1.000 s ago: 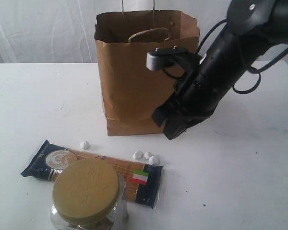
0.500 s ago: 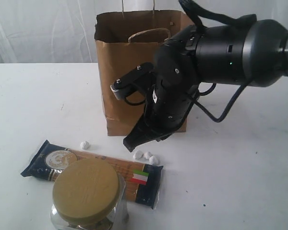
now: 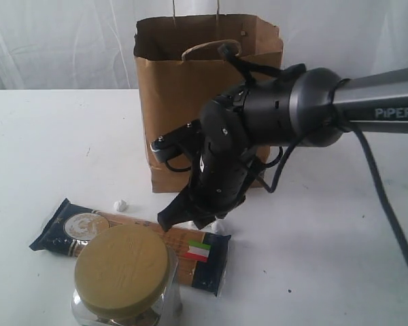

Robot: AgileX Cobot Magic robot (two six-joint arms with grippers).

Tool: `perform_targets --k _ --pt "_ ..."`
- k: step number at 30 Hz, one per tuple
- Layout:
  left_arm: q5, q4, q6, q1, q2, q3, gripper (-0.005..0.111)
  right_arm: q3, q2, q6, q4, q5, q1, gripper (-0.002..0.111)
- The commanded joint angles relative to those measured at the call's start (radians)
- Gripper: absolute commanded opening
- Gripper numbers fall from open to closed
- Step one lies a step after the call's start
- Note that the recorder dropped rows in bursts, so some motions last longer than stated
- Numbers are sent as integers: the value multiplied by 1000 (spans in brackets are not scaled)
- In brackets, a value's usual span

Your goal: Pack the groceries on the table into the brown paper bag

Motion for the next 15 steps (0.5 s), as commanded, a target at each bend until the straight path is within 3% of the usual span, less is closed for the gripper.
perform_targets --k 1,15 --pt "-1 -10 0 -5 -4 3 0 9 47 72 -28 10 -1 35" --pt "-1 -10 2 -5 -4 3 0 9 100 207 -134 -31 -15 35"
